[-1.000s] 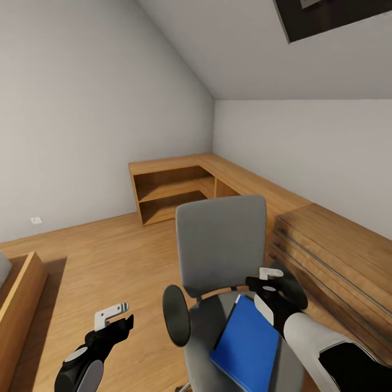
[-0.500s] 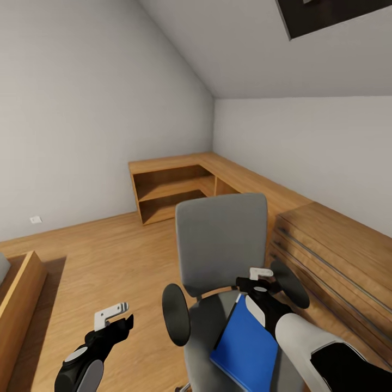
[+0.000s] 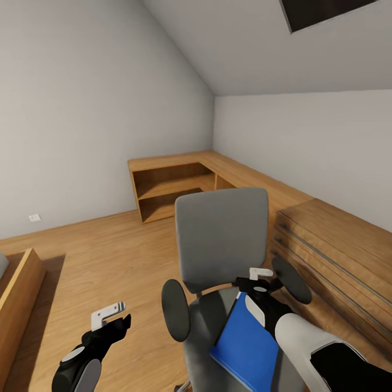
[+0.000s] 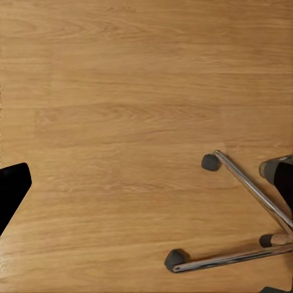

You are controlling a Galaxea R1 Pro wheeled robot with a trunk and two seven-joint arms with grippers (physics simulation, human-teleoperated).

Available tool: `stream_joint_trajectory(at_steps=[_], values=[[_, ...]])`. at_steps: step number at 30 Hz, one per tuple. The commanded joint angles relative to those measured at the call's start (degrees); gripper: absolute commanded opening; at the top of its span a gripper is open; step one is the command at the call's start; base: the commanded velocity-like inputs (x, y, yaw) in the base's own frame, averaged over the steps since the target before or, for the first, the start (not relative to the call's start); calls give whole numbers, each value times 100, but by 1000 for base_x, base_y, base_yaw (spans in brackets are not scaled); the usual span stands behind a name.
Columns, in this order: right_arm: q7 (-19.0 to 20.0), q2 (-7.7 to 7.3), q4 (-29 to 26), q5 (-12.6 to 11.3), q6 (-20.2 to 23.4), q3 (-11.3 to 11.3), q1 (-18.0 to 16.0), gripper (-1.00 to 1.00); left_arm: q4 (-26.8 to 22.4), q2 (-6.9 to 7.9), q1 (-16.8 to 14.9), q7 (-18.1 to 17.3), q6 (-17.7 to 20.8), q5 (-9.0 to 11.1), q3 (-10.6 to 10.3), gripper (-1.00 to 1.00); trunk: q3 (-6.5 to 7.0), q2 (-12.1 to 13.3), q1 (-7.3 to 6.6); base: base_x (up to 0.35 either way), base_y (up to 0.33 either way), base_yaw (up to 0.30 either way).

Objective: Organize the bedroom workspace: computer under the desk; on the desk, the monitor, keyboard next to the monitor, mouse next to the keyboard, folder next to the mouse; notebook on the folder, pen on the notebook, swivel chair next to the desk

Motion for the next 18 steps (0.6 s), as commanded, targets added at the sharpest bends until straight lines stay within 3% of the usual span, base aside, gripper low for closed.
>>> stream_joint_trajectory(at_steps=[1, 18], values=[[-36, -3, -6, -47, 3, 48, -4, 100, -7, 4, -4, 59, 8, 59, 0, 100, -24, -44, 22, 0, 0, 0], [-45, -5, -35, -38, 3, 55, -4, 100, -7, 0, -4, 59, 1, 59, 61, 100, -329, -726, 396, 0, 0, 0]])
